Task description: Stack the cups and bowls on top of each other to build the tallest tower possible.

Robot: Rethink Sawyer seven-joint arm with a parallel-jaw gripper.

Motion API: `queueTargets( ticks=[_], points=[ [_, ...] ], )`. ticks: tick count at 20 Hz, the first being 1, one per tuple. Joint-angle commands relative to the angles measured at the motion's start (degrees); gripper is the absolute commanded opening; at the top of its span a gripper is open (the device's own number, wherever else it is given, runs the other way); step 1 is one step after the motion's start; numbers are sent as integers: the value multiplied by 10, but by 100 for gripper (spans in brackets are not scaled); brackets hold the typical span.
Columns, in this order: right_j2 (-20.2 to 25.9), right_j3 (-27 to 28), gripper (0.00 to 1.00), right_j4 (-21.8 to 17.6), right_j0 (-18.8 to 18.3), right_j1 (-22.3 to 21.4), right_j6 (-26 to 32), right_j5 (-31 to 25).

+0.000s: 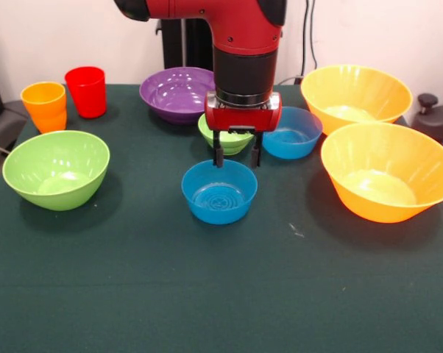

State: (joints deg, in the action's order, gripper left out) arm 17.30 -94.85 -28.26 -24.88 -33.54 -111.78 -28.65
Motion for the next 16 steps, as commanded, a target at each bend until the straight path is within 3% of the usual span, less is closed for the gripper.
queueTargets(
  ticks=[1,9,16],
  points=[
    [39,-13,100,32,-13,-36,36,-84],
    [40,-31,100,47,-27,-42,32,-65],
    [81,-48,100,85,-77,-107,94,-133]
  ],
)
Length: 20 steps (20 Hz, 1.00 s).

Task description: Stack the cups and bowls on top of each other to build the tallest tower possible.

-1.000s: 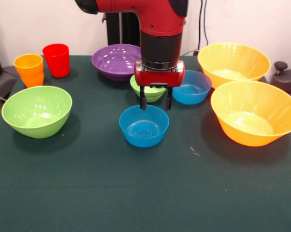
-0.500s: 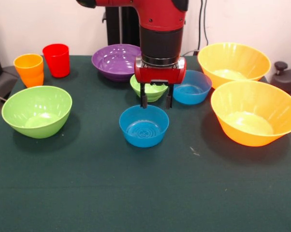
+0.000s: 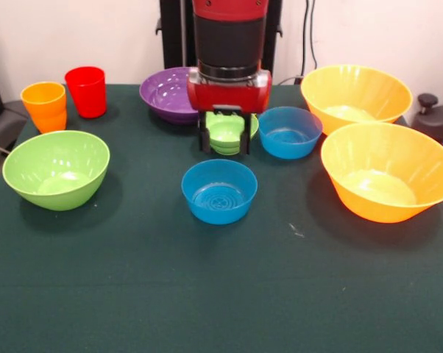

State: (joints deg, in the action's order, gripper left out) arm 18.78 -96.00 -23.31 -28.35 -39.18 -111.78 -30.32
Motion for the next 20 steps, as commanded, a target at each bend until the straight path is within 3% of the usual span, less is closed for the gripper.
queueTargets(
  ticks=[1,9,14,20],
  points=[
    [72,-37,100,37,-48,-60,101,-123],
    [141,-97,100,52,-148,-120,177,-158],
    [181,-173,100,49,-223,-186,212,-168],
    [185,-177,100,-40,-247,-120,165,-80]
  ],
)
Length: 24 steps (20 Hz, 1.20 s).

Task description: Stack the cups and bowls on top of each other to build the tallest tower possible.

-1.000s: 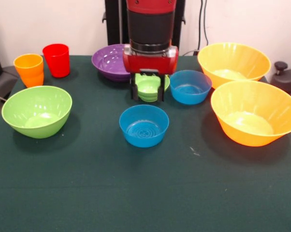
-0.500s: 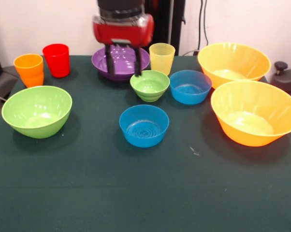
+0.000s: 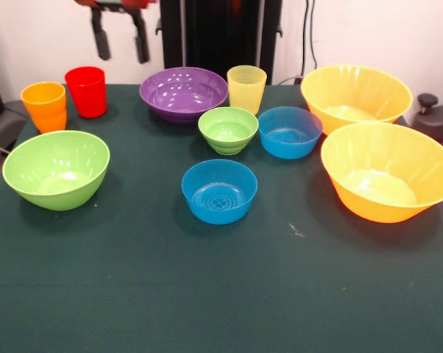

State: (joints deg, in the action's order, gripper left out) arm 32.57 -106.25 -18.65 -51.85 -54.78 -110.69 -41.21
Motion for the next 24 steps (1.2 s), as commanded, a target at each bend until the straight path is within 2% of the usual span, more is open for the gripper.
queueTargets(
  ticks=[1,3,6,10,24],
  points=[
    [47,-73,100,-96,-12,46,148,39],
    [44,-75,100,-114,-8,66,126,63],
    [29,-98,100,-126,2,54,69,100],
    [22,-118,100,-121,14,37,28,114],
    [26,-118,100,-92,29,13,29,85]
  ],
)
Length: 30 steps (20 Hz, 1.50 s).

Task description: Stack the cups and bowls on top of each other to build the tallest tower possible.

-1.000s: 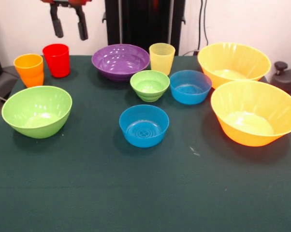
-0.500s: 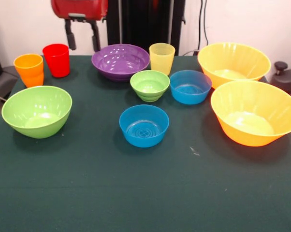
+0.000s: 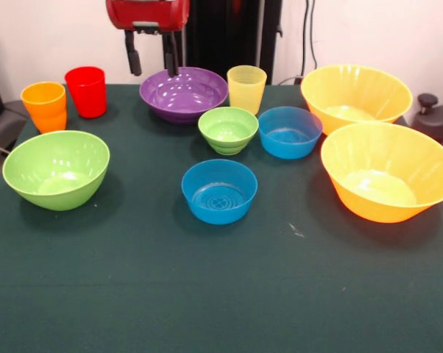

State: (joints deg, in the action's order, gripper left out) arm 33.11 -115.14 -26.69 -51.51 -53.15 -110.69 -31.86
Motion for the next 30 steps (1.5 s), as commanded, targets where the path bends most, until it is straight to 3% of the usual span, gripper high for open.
queueTargets(
  ticks=[1,9,14,17,27,30],
  points=[
    [21,-31,100,-10,26,-6,27,-8],
    [-2,-81,100,-6,54,-34,-26,20],
    [47,-153,100,91,36,-157,29,-38],
    [64,-197,100,137,32,-193,40,-33],
    [-1,-226,100,86,96,-176,-53,50],
    [-26,-212,100,61,120,-158,-76,67]
  ],
)
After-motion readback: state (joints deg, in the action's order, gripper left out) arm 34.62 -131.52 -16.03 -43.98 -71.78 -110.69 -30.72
